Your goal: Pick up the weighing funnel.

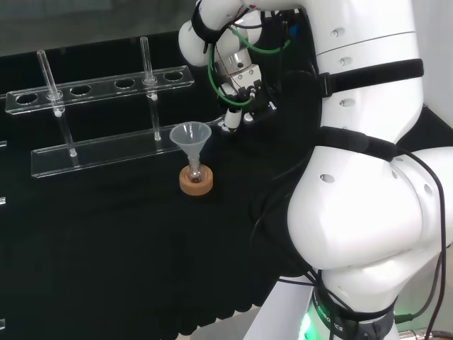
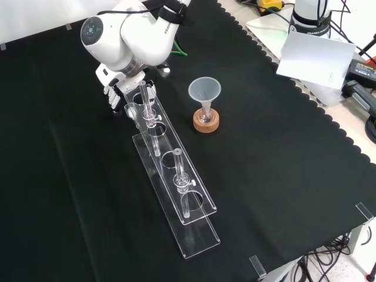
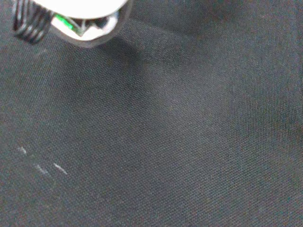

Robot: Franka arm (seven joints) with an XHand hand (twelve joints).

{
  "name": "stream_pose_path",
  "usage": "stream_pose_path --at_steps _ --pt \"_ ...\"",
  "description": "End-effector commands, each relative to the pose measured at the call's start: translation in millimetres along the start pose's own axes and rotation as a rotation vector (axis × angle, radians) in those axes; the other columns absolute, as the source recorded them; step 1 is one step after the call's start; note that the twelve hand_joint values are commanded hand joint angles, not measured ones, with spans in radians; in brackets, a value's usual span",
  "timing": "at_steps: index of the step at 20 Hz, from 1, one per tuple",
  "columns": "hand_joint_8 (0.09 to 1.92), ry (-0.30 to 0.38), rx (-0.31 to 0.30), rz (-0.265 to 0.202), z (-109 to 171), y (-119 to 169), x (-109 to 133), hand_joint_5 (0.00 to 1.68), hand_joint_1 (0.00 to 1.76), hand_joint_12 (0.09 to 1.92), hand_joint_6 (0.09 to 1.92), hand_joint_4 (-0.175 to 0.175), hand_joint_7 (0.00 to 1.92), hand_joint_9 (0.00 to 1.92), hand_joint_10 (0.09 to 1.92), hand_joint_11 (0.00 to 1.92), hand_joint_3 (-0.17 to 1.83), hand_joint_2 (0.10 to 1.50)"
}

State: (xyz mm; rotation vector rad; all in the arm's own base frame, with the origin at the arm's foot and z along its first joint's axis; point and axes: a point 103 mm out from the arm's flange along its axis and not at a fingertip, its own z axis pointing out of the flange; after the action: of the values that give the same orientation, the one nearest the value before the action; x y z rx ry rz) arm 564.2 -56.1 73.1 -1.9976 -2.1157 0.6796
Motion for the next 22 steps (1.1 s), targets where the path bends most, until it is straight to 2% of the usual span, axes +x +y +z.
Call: stream_pose_path --at_steps 1,13,18,19,20,21,22 --pt "0.69 -0.004 0.009 0.010 -0.4 1.2 0.2 0.71 0.93 1.30 0.82 -0.020 0.55 0.73 0.54 0.52 0.72 0.58" --pt "0.69 -0.008 0.000 0.007 1.1 5.1 2.1 0.73 0.93 1.30 0.84 -0.017 0.56 0.73 0.54 0.52 0.72 0.60" --pt "0.69 -0.021 0.004 0.013 2.2 5.1 3.1 0.83 0.93 1.29 0.85 -0.003 0.57 0.73 0.53 0.53 0.72 0.60" --pt "0.69 -0.021 0.003 0.014 2.4 5.1 2.8 0.87 0.94 1.29 0.85 0.006 0.57 0.74 0.53 0.53 0.72 0.61" --pt "0.69 -0.030 -0.005 0.021 2.5 4.7 2.6 0.97 0.99 1.29 0.87 0.069 0.58 0.74 0.53 0.53 0.67 0.66" --pt "0.68 -0.042 -0.009 0.028 2.4 4.4 2.3 1.05 1.03 1.29 0.88 0.117 0.59 0.76 0.53 0.54 0.66 0.68" --pt "0.68 -0.047 -0.010 0.031 2.0 3.9 1.7 1.11 1.06 1.28 0.88 0.146 0.61 0.77 0.52 0.55 0.68 0.68"
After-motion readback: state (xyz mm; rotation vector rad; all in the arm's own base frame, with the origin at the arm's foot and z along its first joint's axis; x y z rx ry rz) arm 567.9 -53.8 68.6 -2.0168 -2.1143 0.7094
